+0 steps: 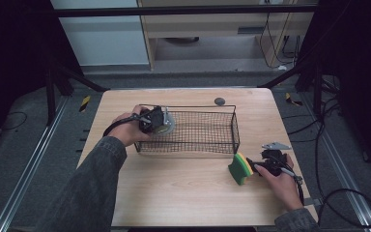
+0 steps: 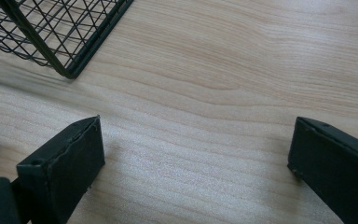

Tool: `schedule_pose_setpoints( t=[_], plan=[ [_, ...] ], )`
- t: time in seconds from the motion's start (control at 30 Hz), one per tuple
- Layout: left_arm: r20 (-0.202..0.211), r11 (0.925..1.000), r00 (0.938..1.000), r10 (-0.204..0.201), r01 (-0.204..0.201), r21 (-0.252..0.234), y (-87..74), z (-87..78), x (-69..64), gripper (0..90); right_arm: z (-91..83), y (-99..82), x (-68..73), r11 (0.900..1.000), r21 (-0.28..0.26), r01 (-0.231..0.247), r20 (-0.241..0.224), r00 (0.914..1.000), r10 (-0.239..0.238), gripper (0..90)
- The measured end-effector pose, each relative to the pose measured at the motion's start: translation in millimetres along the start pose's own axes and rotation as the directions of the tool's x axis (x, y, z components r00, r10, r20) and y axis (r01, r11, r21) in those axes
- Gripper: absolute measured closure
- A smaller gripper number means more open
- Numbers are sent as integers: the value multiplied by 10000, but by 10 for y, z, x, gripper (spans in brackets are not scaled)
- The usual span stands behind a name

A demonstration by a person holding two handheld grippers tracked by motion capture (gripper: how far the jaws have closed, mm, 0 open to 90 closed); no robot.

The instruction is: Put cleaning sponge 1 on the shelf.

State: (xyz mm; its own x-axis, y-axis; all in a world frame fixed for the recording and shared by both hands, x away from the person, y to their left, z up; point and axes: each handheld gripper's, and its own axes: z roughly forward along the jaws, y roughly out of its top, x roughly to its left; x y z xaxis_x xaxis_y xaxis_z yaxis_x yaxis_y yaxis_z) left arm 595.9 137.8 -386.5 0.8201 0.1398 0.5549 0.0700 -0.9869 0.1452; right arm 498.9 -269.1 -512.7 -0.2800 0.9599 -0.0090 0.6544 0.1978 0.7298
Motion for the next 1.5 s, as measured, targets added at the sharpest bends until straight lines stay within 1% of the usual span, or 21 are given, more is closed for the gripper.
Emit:
schedule_pose_setpoints(
  t=[0.03, 0.1, 0.13, 0.23, 0.27, 0.3, 0.33, 0.37, 0.4, 0.43, 0.47, 0.6, 0.73, 0.77, 0.8, 0.83, 0.87, 1.03, 1.13, 1.33, 1.5],
  plan=[
    [61, 9999, 10000, 46, -47, 132, 4, 7, -1, 705, 0, 0, 0, 10000, 1, -2, 2, 10000, 2, 37],
    [89, 9999, 10000, 34, -36, 138, 2, 33, -5, 705, 0, 0, 0, 10000, 2, 1, 2, 10000, -1, 38],
    [112, 10000, 9999, -26, 25, 62, -2, 47, -6, 705, 0, 0, 0, 10000, 2, -1, 2, 10000, 1, 37],
    [210, 9998, 9997, -153, 150, 117, -7, 65, -16, 705, 0, 0, 0, 10000, 0, 2, 1, 10000, -2, 37],
    [196, 9999, 9998, -48, 45, 140, -8, 76, -15, 705, 0, 0, 0, 10000, 1, 1, 2, 10000, -1, 37],
    [197, 9999, 9998, -52, 50, 129, -10, 84, -19, 705, 0, 0, 0, 10000, 0, 4, 2, 10000, -4, 37],
    [259, 9998, 9996, -150, 147, 130, -14, 98, -30, 705, 0, 0, 0, 10000, 0, 4, -2, 10000, -4, 38],
    [244, 9999, 9997, -87, 84, 102, -16, 108, -31, 705, 0, 0, 0, 10000, 0, 2, -4, 10000, -2, 38],
    [290, 9998, 9995, -77, 72, 177, -16, 116, -36, 705, 0, 0, 0, 10000, 0, 3, -3, 10000, -3, 38],
    [332, 9997, 9992, -204, 198, 168, -21, 128, -49, 705, 0, 0, -1, 10000, 0, 9, -1, 10000, -9, 37],
    [313, 9998, 9994, -111, 106, 180, -23, 136, -43, 705, 0, 0, -1, 10000, -1, 7, -3, 10000, -7, 37],
    [376, 9996, 9990, -224, 217, 178, -30, 158, -45, 705, 1, 0, -2, 10000, -17, 33, -1, 10000, -33, 37],
    [454, 9996, 9988, -172, 162, 222, -25, 187, -43, 705, 1, 0, -2, 10000, -15, 30, -1, 10000, -30, 38],
    [531, 9994, 9982, -269, 257, 232, -27, 200, -53, 705, 1, 0, -3, 10000, -19, 36, -1, 10000, -36, 38],
    [542, 9995, 9984, -139, 124, 283, -25, 210, -46, 705, 0, 0, -1, 10000, 1, 8, -6, 10000, -8, 38],
    [614, 9994, 9980, -149, 128, 334, -27, 222, -48, 705, 0, 0, -1, 10000, 0, 7, -5, 10000, -7, 38],
    [667, 9991, 9975, -248, 225, 352, -31, 236, -58, 705, 0, 0, -1, 10000, -1, 6, -5, 10000, -6, 37],
    [764, 9989, 9966, -313, 286, 367, -38, 279, -51, 704, -1, 1, 0, 10000, 6, -10, -23, 10000, 10, 37],
    [875, 9986, 9957, -307, 268, 459, -39, 302, -58, 704, -1, 1, 0, 10000, 9, -9, -22, 10000, 9, 38],
    [1049, 9982, 9933, -492, 453, 396, -43, 331, -53, 702, -1, 1, 0, 10000, 6, -8, -21, 10000, 8, 37],
    [1122, 9978, 9921, -563, 519, 415, -40, 339, -50, 696, -1, 1, 0, 10000, 6, -8, -18, 10000, 8, 37]
  ],
)
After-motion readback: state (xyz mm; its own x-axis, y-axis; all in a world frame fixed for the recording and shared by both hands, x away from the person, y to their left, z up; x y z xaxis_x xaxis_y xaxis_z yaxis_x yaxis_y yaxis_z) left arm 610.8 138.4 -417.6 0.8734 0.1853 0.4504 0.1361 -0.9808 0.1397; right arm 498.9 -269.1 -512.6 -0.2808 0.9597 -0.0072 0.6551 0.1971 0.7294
